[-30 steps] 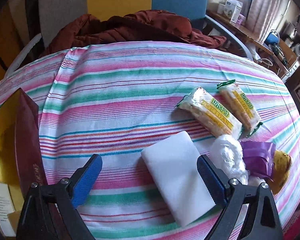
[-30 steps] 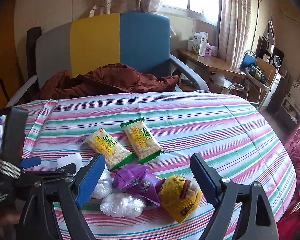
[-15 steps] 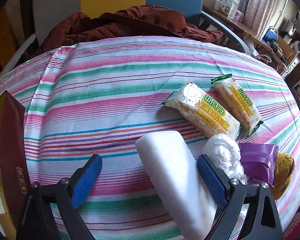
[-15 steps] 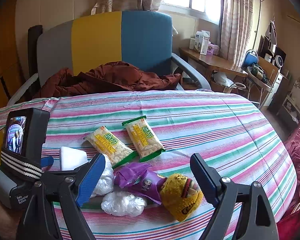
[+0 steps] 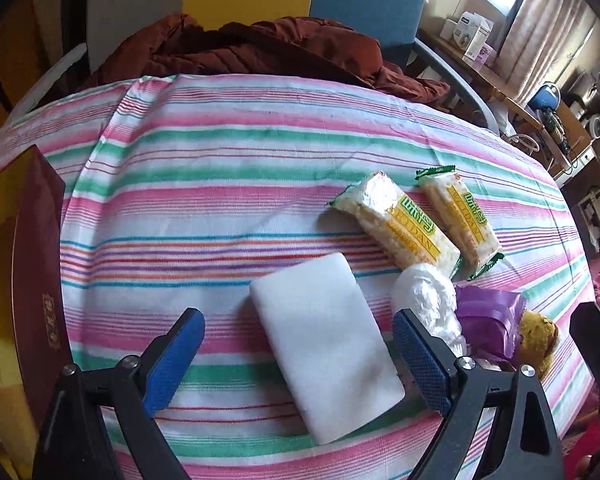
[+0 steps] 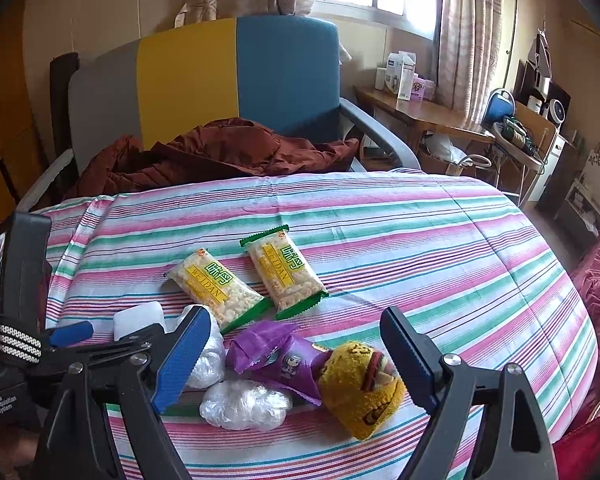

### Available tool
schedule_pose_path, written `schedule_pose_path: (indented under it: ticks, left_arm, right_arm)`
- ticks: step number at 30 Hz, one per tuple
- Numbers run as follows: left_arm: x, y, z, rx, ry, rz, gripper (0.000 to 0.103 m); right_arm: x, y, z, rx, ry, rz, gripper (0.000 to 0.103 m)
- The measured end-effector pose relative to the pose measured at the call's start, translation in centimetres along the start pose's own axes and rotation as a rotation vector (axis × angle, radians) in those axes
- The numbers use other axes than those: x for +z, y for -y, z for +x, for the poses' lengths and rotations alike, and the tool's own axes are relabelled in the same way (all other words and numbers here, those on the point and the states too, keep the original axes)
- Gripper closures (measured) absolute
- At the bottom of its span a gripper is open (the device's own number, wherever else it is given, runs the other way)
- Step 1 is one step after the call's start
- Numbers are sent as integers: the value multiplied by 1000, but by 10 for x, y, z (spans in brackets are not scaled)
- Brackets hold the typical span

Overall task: Organize objects
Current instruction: 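Grasp the white sponge block with the left tool, then grasp the plastic-wrapped white ball with the right tool while the left tool holds the sponge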

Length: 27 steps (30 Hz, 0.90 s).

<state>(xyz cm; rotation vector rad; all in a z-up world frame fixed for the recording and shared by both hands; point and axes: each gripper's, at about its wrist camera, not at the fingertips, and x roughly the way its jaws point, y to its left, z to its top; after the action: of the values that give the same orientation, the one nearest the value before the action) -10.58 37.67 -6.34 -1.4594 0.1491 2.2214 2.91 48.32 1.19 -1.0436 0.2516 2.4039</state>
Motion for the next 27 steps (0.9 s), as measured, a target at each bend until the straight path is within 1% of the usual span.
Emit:
schedule_pose_path:
  ticks: [4, 8, 10, 11, 12, 13, 15, 18, 20, 22, 23, 25, 27]
  left_arm:
    - [3, 9, 9, 20, -14, 5, 8]
    - [6, 14, 25, 72, -40, 36, 8]
    - [2, 19, 24, 104, -24, 94, 15]
    - [-2, 20, 22, 108, -15, 121, 21]
    - [-5, 20, 18, 84, -2, 139, 31]
    - [-9, 18, 14, 71, 4, 153, 35]
    - [-18, 15, 9, 60, 5, 166, 37]
    - [-35, 9, -1, 54, 23, 197, 37]
    - [-46, 0, -8, 33, 25, 203, 37]
    - [-52, -4, -12, 14, 20, 209, 37]
    - [-57, -4, -15, 10, 19, 220, 37]
    - [-64, -7, -19, 8, 29, 238, 37]
    - [-68, -8, -22, 6, 36, 248, 37]
  right_arm:
    - [0, 2, 2, -2, -8, 8, 14]
    - [0, 5, 6, 0, -21, 18, 14]
    - [2, 12, 10, 7, -35, 44, 15]
    - [2, 17, 12, 14, -41, 70, 16]
    - [3, 26, 13, 21, -43, 109, 16]
    - [3, 37, 13, 28, -40, 161, 16]
    - [3, 62, 13, 37, -36, 283, 16]
    - [-1, 91, 15, 48, -49, 427, 19]
    - [-2, 99, 18, 58, -61, 467, 21]
    - [-2, 95, 18, 91, -60, 460, 23]
    - [0, 89, 17, 134, -52, 436, 25]
    - [4, 68, 18, 227, -60, 350, 26]
    - [7, 40, 18, 270, -73, 231, 27]
